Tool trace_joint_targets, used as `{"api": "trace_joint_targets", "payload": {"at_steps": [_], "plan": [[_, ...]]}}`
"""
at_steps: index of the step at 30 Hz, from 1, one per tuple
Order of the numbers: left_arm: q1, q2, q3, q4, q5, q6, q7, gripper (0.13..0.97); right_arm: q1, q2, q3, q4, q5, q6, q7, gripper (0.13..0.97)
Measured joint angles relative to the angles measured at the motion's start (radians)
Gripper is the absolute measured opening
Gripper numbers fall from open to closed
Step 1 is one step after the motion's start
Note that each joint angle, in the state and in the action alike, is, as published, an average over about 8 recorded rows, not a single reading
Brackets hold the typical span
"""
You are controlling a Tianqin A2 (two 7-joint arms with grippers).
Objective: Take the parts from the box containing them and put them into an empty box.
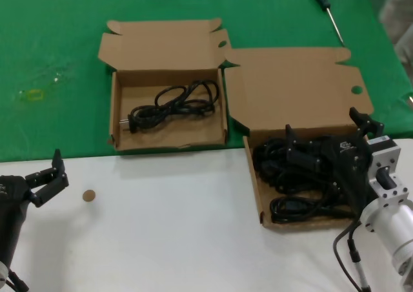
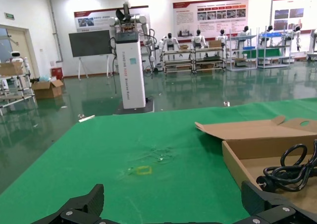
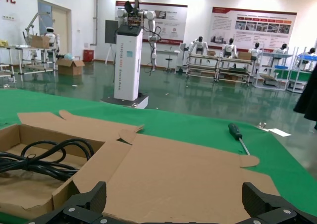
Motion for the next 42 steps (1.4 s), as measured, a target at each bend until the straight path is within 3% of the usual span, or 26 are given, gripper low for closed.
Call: {"api": "trace_joint_targets", "payload": {"at_steps": [42], "plan": [[0.000,0.000,0.000,0.000,0.000,0.000,0.000,0.966,0.000,0.000,0.000,0.000,0.000,0.000,0.000,0.966]]}}
